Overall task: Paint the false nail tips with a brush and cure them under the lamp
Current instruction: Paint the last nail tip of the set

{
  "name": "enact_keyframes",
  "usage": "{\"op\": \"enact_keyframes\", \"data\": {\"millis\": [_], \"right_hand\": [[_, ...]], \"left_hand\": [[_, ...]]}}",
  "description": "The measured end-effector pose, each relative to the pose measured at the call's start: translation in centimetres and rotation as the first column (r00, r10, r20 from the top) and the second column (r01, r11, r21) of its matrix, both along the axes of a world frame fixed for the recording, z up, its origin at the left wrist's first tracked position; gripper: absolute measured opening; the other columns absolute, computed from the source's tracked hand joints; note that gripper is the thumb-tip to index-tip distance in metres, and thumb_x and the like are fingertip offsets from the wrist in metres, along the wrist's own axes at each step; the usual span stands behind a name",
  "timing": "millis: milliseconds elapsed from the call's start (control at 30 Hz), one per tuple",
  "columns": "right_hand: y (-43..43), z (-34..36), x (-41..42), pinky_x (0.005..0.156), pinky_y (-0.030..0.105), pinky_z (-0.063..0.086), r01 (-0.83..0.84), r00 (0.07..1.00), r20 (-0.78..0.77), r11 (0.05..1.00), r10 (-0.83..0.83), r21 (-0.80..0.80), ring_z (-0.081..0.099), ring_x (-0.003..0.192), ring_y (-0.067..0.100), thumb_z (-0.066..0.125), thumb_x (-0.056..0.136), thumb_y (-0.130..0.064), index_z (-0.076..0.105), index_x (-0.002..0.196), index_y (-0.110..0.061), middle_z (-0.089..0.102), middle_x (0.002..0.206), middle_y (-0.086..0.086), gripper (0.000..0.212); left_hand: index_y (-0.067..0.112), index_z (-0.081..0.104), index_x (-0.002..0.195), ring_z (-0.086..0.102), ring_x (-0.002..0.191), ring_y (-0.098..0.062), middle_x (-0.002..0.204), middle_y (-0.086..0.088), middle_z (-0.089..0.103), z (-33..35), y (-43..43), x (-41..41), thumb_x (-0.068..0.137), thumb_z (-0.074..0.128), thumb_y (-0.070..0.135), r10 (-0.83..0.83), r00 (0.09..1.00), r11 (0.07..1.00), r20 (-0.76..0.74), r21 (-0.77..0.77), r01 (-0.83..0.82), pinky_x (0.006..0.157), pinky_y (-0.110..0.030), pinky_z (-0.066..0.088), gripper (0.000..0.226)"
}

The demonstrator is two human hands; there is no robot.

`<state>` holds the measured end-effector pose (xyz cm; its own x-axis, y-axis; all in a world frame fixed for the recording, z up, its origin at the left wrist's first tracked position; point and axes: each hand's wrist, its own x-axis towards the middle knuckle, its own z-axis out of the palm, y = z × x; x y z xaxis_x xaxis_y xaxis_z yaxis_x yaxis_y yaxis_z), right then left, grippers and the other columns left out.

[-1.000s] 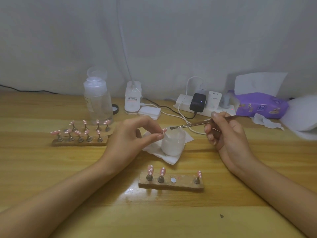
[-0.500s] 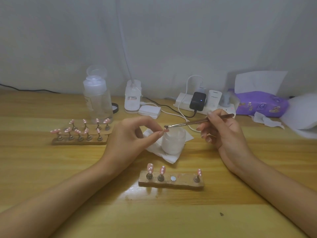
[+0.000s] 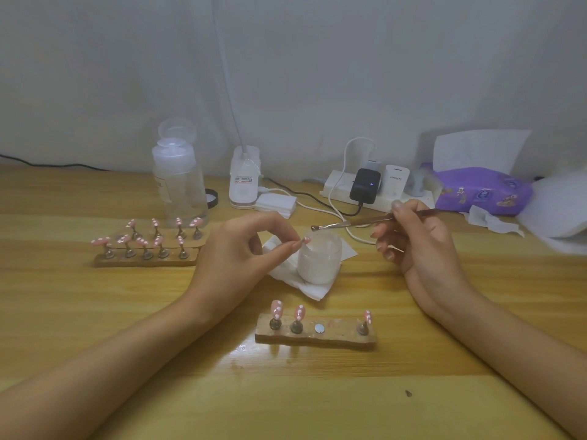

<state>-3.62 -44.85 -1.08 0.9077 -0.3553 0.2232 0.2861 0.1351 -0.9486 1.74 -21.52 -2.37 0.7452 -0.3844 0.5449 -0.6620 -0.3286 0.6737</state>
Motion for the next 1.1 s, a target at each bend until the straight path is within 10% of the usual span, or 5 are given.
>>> {"op": "enact_keyframes", "data": {"millis": [1100], "right_hand": [[-0.27,-0.35,0.28,0.04,0.017,0.023,0.009,1.0,0.006,0.999,-0.009,-0.031,0.028,0.04,0.006,0.051,0.101,-0.019,0.05,0.077,-0.019,0.068,0.064,0.004,0.024]], "left_hand": [[0.031,0.073,0.078,0.049,0.054,-0.002,0.083,0.017,0.073,0.02,0.04,0.24,0.081,0.071,0.043,-0.078,0.991,0.996,-0.106,-0.061,0.071,0.052,-0.014,0.041,0.013]]}}
